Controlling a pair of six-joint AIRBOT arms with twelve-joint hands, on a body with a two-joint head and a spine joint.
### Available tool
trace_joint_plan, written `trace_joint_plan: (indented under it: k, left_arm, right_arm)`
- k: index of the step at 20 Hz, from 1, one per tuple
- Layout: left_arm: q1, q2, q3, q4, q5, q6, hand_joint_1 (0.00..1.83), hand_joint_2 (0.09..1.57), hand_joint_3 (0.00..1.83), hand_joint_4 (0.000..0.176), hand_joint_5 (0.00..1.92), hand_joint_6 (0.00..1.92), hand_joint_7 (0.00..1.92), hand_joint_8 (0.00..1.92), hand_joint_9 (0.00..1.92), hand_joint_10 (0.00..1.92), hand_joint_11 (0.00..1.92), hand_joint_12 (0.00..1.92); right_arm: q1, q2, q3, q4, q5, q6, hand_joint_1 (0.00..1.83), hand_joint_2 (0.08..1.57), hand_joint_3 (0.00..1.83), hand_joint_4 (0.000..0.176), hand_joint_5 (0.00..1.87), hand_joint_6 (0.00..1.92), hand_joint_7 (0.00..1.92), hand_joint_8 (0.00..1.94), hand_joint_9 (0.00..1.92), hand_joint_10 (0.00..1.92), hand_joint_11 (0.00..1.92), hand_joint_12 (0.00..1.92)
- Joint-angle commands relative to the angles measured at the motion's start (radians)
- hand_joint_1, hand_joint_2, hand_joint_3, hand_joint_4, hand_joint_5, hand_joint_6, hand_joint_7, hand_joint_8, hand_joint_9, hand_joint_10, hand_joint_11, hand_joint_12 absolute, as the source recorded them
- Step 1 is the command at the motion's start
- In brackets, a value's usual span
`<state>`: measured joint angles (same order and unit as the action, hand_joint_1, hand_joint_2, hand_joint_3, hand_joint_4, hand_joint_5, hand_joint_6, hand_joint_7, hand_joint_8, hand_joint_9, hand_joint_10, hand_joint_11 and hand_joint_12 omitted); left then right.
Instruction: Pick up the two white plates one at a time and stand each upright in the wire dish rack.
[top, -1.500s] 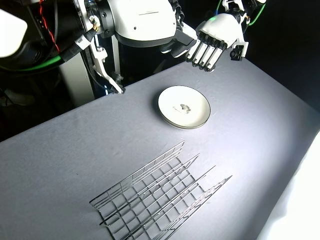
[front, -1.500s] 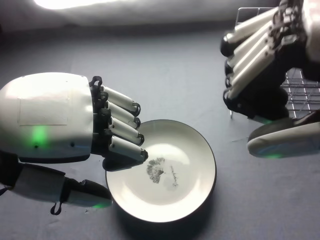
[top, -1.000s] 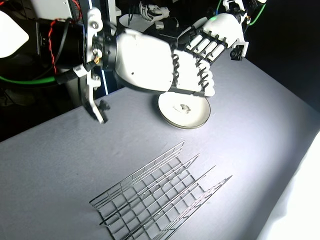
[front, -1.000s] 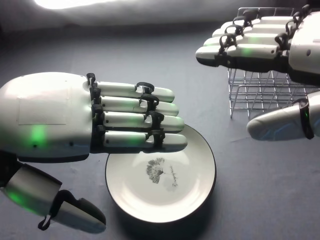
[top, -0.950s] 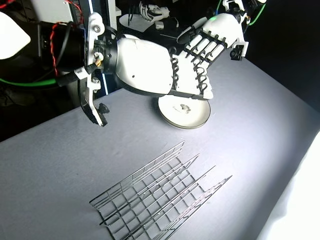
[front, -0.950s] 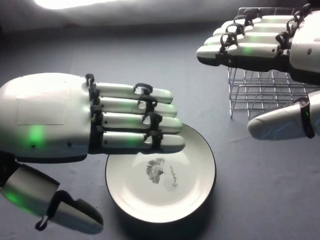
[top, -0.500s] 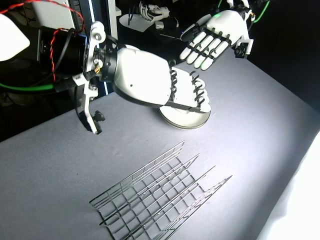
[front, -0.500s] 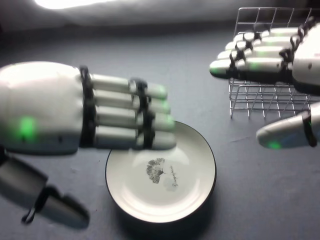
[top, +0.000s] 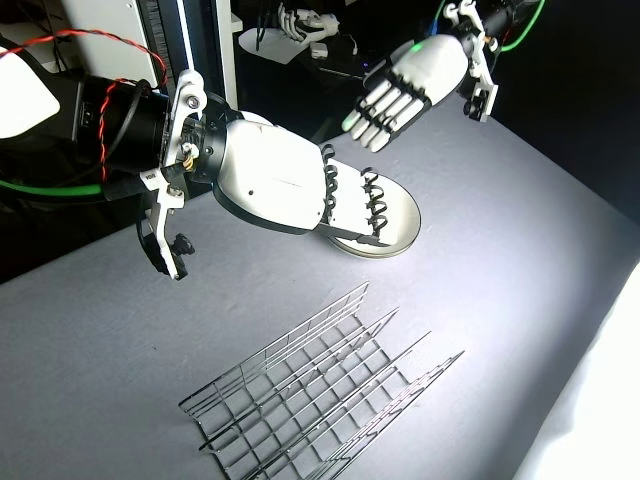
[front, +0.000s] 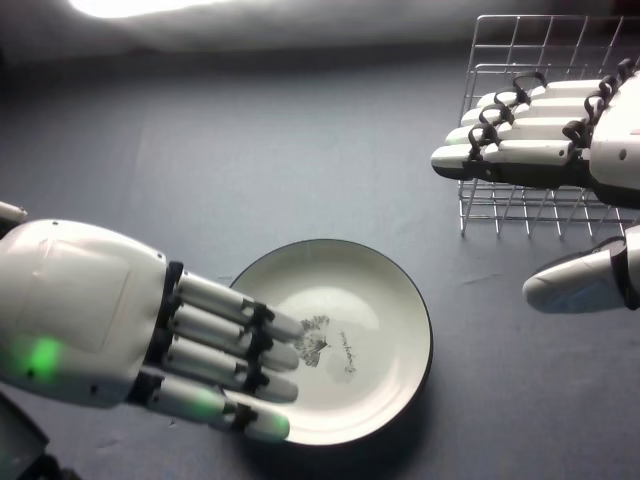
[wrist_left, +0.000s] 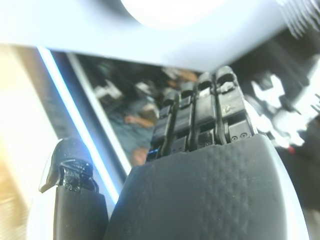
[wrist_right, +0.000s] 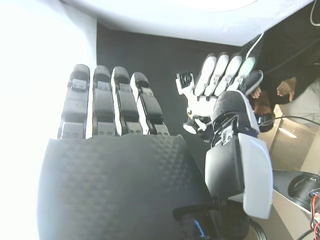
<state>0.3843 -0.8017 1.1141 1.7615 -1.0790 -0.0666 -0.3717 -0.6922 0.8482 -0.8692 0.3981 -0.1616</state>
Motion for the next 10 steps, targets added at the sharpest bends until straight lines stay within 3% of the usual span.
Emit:
trace_joint_plan:
  k: [1,10]
  left_arm:
    - [-0.008,-0.007,0.013,-0.067,-0.017,-0.011,0.0,1.15,0.0,0.0,0.0,0.0,0.0,0.0,0.0,0.0,0.0,0.0]
    - [0.006,-0.112,0.096,0.002,0.03,-0.015,0.0,1.15,0.01,0.0,0.0,0.0,0.0,0.0,0.0,0.0,0.0,0.0]
  right_arm:
    - [0.003,0.004,0.0,0.033,0.075,0.007,0.0,1.16,0.0,0.0,0.0,0.0,0.0,0.0,0.0,0.0,0.0,0.0]
    - [-0.012,-0.005,0.014,0.027,0.112,0.007,0.0,1.16,0.0,0.0,0.0,0.0,0.0,0.0,0.0,0.0,0.0,0.0]
